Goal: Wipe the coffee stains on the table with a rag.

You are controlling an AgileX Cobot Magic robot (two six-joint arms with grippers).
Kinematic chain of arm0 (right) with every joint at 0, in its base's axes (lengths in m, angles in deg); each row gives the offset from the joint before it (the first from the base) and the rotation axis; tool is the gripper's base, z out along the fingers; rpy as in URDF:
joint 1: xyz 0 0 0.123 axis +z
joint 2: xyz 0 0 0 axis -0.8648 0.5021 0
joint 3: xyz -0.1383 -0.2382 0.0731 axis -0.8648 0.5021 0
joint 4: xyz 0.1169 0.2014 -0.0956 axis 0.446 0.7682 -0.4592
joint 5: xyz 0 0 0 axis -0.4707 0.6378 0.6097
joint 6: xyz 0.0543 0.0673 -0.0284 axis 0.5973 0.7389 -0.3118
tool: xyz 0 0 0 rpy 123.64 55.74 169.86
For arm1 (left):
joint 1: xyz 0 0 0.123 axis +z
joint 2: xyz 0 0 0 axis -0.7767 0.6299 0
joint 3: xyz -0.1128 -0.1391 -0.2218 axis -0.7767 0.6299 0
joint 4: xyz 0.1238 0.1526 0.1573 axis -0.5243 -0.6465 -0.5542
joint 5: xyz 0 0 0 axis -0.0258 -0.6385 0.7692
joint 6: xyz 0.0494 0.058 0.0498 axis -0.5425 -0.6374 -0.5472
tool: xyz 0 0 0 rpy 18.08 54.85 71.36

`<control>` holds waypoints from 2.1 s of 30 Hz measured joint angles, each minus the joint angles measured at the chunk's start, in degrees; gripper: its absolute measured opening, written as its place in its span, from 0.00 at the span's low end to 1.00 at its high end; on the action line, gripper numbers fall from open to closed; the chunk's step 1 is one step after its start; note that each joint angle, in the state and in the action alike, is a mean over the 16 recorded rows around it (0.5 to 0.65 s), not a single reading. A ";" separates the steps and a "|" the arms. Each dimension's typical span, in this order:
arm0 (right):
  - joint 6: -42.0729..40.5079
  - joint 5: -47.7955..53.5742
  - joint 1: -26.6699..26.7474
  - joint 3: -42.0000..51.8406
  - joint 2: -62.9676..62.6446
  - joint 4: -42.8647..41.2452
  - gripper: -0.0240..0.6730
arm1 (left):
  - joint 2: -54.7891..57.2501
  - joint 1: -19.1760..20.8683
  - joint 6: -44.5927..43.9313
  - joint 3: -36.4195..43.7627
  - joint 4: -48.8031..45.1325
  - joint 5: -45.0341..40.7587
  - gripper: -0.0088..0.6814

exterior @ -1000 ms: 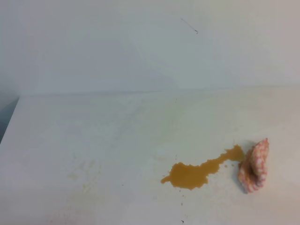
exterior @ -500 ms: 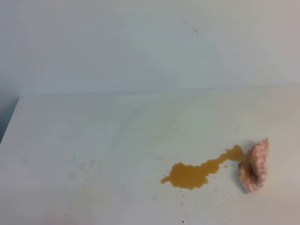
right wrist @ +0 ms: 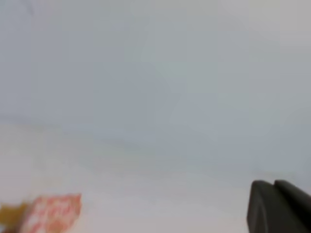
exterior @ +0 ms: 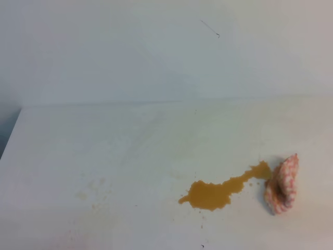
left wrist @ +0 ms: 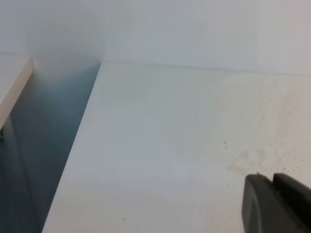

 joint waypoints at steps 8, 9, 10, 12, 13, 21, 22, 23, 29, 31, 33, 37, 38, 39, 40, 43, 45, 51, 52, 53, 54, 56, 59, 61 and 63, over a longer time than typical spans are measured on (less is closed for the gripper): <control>2.20 -23.86 0.00 -0.14 0.00 1.55 0.03 | 0.00 0.00 0.00 0.00 0.00 0.00 0.01; 2.49 -26.46 0.00 -0.35 0.00 1.62 0.03 | 0.00 0.00 0.00 0.00 0.00 0.00 0.01; 2.76 -28.77 0.00 -0.68 0.00 1.66 0.03 | 0.00 0.00 0.00 0.00 0.00 0.00 0.01; 3.20 -32.52 0.00 -1.66 0.00 1.57 0.03 | 0.00 0.00 0.00 0.00 0.00 0.00 0.01; 3.41 -33.91 0.00 -2.36 0.00 1.44 0.03 | 0.00 0.00 0.00 0.00 0.00 0.00 0.01; 7.91 -30.09 0.00 -13.81 1.27 0.00 0.03 | 0.00 0.00 0.00 0.00 0.00 0.00 0.01; 8.69 -27.62 0.00 -15.93 1.87 -0.19 0.03 | 0.00 0.00 0.00 0.00 0.00 0.00 0.01; 9.48 -24.81 0.00 -18.16 2.61 -0.37 0.03 | 0.00 0.00 0.00 0.00 0.00 0.00 0.01; 13.97 -3.59 0.00 -32.19 10.64 -1.12 0.03 | 0.00 0.00 0.00 0.00 0.00 0.00 0.01; 14.99 4.20 0.00 -36.35 14.76 -0.90 0.03 | 0.00 0.00 0.00 0.00 0.00 0.00 0.01; 15.21 11.60 0.00 -39.95 19.39 -0.35 0.03 | 0.00 0.00 0.00 0.00 0.00 0.00 0.01; 14.15 23.54 0.00 -45.18 28.94 2.15 0.03 | 0.00 0.00 0.00 0.00 0.00 0.00 0.01; 13.76 25.89 0.00 -46.10 31.24 3.20 0.03 | 0.00 0.00 0.00 0.00 0.00 0.00 0.01; 13.31 27.96 0.00 -46.88 33.45 4.41 0.03 | 0.00 0.00 0.00 0.00 0.00 0.00 0.01; 12.75 29.82 0.00 -47.51 35.63 5.79 0.03 | 0.00 0.00 0.00 0.00 0.00 0.00 0.01; 10.04 33.77 0.00 -48.68 41.70 10.99 0.03 | 0.00 0.00 0.00 0.00 0.00 0.00 0.01; 7.19 35.34 0.00 -49.01 45.37 15.29 0.03 | 0.00 0.00 0.00 0.00 0.00 0.00 0.01; -3.54 37.79 0.28 -49.27 55.58 28.97 0.05 | 0.00 0.00 0.00 0.00 0.00 0.00 0.01; -5.33 38.10 0.44 -49.29 57.33 30.98 0.07 | 0.00 0.00 0.00 0.00 0.00 0.00 0.01; -7.12 38.39 0.67 -49.32 59.11 32.77 0.09 | 0.00 0.00 0.00 0.00 0.00 0.00 0.01; -8.91 38.63 0.96 -49.35 60.88 34.38 0.11 | 0.00 0.00 0.00 0.00 0.00 0.00 0.01; -12.31 38.91 1.78 -49.39 64.51 37.12 0.16 | 0.00 0.00 0.00 0.00 0.00 0.00 0.01; -16.15 38.52 3.74 -49.43 69.84 39.84 0.24 | 0.00 0.00 0.00 0.00 0.00 0.00 0.01; -17.32 37.55 5.49 -49.48 73.26 40.45 0.29 | 0.00 0.00 0.00 0.00 0.00 0.00 0.01; -17.19 36.12 7.52 -49.61 76.56 39.98 0.34 | 0.00 0.00 0.00 0.00 0.00 0.00 0.01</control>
